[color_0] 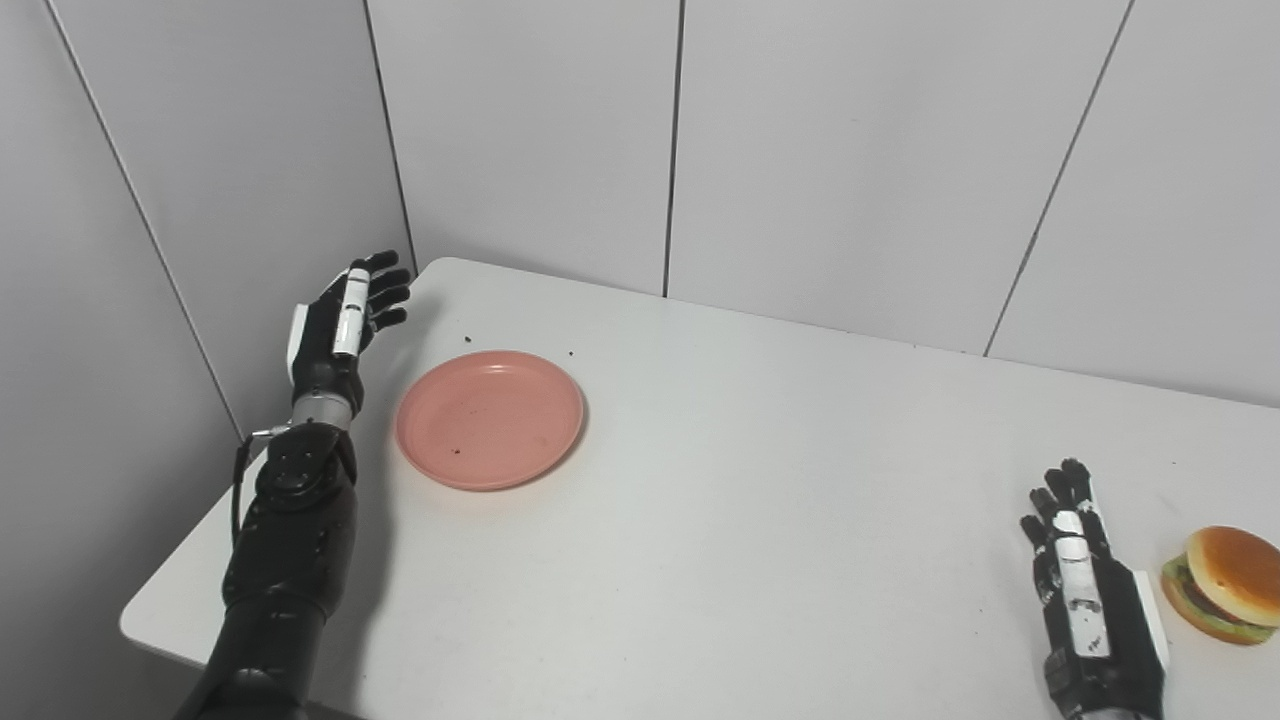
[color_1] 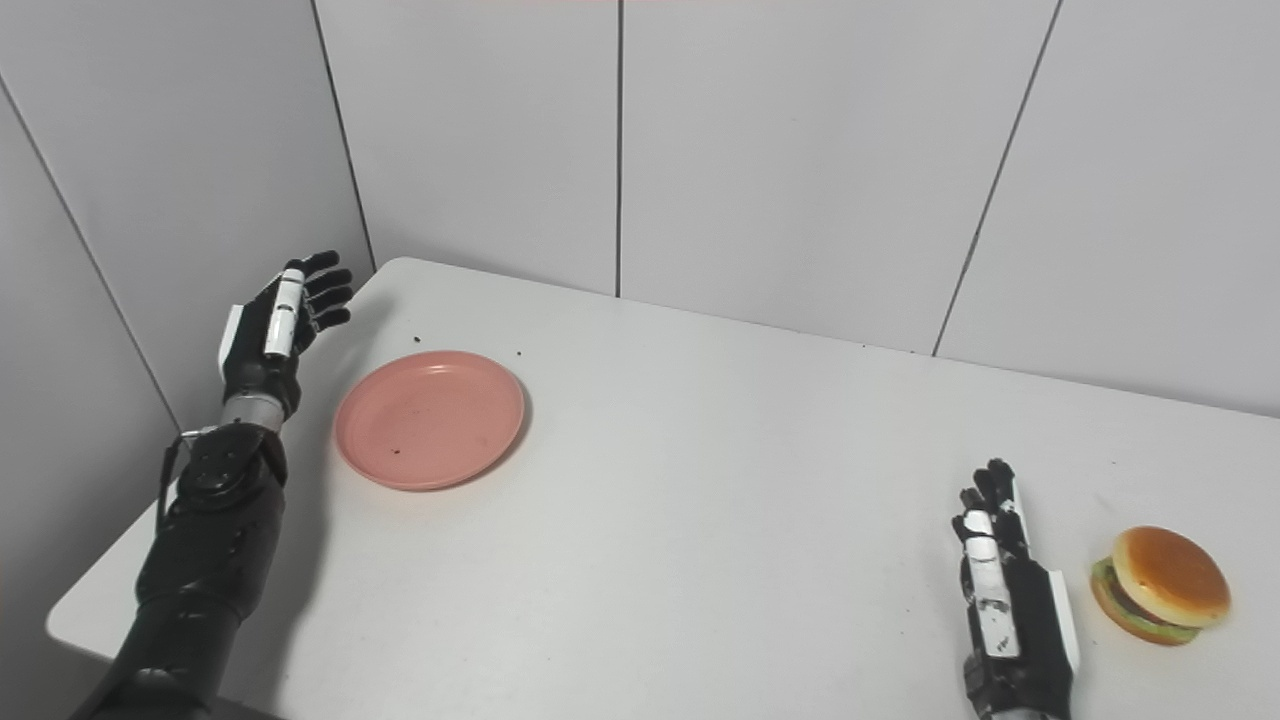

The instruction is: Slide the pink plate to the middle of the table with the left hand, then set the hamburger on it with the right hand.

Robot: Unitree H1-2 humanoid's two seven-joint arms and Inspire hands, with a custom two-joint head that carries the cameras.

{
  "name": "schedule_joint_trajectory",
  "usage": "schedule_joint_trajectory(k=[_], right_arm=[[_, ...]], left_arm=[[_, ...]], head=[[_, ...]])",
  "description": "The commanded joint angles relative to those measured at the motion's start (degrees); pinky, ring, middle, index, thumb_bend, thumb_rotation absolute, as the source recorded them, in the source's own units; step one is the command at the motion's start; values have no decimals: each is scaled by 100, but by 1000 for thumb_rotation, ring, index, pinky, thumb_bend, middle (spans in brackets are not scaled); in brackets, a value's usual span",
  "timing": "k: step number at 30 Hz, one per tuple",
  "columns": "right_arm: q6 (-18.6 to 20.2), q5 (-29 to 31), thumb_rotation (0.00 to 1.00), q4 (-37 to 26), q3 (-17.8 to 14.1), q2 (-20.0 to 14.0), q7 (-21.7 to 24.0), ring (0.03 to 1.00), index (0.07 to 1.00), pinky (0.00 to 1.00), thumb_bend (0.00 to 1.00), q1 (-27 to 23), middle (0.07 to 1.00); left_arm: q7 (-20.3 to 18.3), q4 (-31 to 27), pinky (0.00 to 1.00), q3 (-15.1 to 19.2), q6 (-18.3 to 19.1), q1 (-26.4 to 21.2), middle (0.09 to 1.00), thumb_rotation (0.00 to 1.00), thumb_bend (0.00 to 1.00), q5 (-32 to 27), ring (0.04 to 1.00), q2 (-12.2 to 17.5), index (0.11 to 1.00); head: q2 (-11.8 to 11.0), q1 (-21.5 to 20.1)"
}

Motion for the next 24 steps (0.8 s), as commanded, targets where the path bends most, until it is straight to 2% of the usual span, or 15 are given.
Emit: schedule_joint_trajectory(k=[1,6,9,14,18,24], right_arm=[[-77,112,786,50,-29,44,63,1000,1000,1000,490,9,1000],[-71,98,753,66,-4,39,37,1000,1000,1000,511,2,1000],[-78,54,779,87,16,30,29,1000,1000,1000,522,-1,1000],[-33,39,784,19,29,10,36,1000,1000,1000,483,17,1000],[-27,121,776,11,-9,39,37,1000,1000,1000,475,26,1000],[-50,52,775,6,2,43,-12,1000,1000,1000,473,18,1000]], left_arm=[[-141,155,706,43,-412,-371,733,867,258,-70,746,281,703],[-403,844,715,64,-724,-458,731,836,245,-215,747,432,699],[-304,940,721,54,-608,-432,727,807,266,-204,748,398,696],[-200,720,757,40,-394,-289,750,790,262,-205,769,241,721],[-88,590,745,81,-213,-237,733,856,242,-265,751,86,712],[-110,492,751,0,-241,-113,765,859,253,-251,779,-78,732]], head=[[12,4],[14,2],[14,2],[13,7],[20,14],[53,18]])
